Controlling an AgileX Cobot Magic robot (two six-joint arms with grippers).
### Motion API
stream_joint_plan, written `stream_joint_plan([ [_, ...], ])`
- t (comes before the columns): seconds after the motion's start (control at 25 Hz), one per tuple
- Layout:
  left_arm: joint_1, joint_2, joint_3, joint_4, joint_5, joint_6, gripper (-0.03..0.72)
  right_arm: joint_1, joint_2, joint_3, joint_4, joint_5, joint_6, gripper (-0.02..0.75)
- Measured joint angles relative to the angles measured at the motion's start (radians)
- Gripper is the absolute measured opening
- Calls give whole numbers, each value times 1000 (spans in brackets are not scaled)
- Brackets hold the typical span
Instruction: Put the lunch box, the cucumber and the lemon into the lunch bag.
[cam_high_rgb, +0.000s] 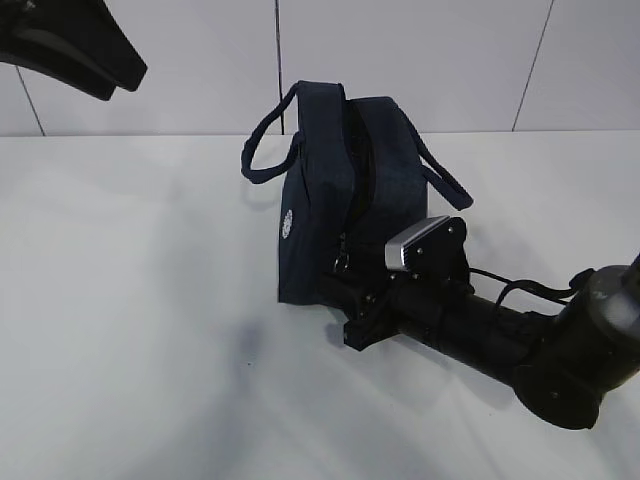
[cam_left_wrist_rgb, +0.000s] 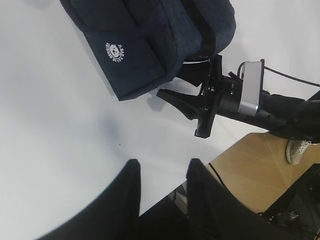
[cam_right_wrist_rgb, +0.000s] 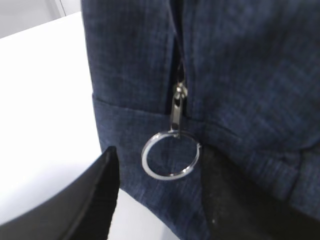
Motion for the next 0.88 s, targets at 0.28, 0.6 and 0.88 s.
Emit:
stream_joint_plan([
  [0.28,0,0,0,0,0,0,228,0,3,-2,32,0,0,407],
  [0.6,0,0,0,0,0,0,228,0,33,-22,40,-3,36,344],
  [0.88,0,0,0,0,0,0,228,0,33,-25,40,-3,40,339],
])
